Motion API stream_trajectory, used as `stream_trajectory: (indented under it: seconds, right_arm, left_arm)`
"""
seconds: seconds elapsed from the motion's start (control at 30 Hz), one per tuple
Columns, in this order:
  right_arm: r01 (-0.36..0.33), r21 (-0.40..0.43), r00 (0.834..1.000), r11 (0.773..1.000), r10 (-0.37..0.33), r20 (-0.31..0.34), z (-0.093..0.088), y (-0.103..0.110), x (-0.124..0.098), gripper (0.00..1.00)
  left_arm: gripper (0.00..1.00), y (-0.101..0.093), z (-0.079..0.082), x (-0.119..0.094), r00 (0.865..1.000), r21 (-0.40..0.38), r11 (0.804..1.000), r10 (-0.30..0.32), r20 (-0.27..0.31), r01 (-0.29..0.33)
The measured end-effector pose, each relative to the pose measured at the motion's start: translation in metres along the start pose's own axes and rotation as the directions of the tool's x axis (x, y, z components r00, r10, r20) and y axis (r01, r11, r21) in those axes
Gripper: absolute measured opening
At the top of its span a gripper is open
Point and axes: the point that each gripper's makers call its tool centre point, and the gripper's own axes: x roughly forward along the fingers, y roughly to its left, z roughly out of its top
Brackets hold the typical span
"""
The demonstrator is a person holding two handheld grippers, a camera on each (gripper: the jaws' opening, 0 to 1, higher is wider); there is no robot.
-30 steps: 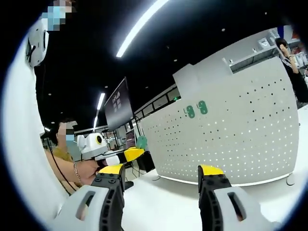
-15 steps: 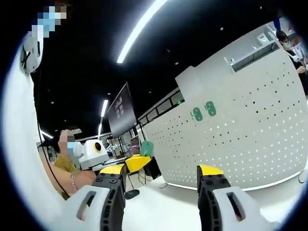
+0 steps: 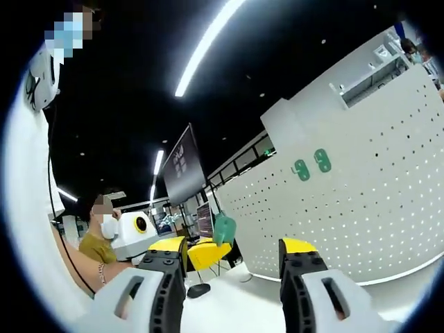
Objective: Insert the hook assembly into the mounting plate slot until the hook locks in place.
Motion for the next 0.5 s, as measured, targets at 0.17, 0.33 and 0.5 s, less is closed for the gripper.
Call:
stream_trajectory:
  seconds: [0.17, 0.33, 0.5]
  right_arm:
    - [-0.008, 0.004, 1.0, 1.0, 0.007, 0.006, 0.001, 0.003, 0.007, 0.41]
    - [-0.023, 0.013, 1.0, 1.0, 0.023, -0.005, -0.002, 0.007, 0.014, 0.39]
    - [-0.021, 0.013, 1.0, 1.0, 0.021, 0.0, 0.0, 0.008, 0.019, 0.33]
  left_arm:
    - [0.02, 0.001, -0.001, 0.0, 1.0, 0.004, 1.0, 0.009, -0.003, -0.009]
    - [0.02, 0.002, 0.0, -0.001, 1.0, -0.003, 1.0, 0.015, -0.003, -0.015]
    - [0.02, 0.002, -0.001, -0.001, 1.0, 0.004, 1.0, 0.017, -0.005, -0.017]
